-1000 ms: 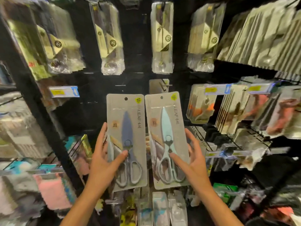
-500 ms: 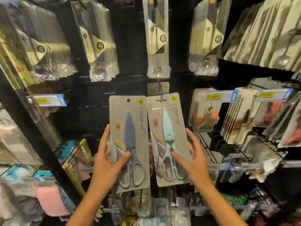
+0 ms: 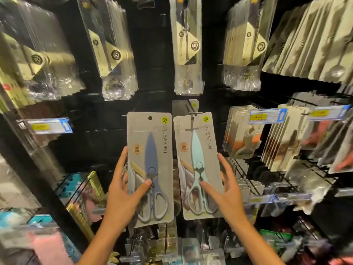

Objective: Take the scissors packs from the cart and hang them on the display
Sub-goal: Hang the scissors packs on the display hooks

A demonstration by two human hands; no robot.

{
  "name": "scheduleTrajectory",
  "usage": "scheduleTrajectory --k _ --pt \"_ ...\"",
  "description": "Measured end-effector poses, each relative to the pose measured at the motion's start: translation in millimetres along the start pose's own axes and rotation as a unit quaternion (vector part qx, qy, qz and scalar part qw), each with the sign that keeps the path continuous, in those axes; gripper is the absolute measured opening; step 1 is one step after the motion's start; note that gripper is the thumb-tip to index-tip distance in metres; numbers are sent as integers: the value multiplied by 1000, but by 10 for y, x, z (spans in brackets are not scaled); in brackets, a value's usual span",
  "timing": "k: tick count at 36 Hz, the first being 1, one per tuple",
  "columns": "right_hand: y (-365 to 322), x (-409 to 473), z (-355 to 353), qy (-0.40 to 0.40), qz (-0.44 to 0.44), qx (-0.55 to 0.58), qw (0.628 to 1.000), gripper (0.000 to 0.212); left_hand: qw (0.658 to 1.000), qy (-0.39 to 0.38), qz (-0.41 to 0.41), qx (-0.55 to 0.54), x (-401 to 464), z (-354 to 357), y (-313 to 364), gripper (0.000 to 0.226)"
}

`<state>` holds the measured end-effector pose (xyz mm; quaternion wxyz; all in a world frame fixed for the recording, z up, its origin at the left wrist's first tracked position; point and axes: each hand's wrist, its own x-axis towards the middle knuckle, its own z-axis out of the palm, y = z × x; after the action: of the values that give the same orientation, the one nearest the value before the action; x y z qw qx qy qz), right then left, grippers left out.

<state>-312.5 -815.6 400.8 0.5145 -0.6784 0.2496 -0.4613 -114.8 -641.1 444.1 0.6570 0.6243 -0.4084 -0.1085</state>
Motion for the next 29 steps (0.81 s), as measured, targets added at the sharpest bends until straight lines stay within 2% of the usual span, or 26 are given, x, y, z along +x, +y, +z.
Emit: scheduleTrajectory --k 11,19,29 --pt "220 215 93 -17 -4 -32 999 87 999 -1 32 16 183 32 -3 97" --pt "343 521 205 -35 0 -185 982 89 999 4 47 5 267 75 11 97" --pt "679 1141 333 -47 3 -291 955 91 999 18 47 7 319 77 96 95"
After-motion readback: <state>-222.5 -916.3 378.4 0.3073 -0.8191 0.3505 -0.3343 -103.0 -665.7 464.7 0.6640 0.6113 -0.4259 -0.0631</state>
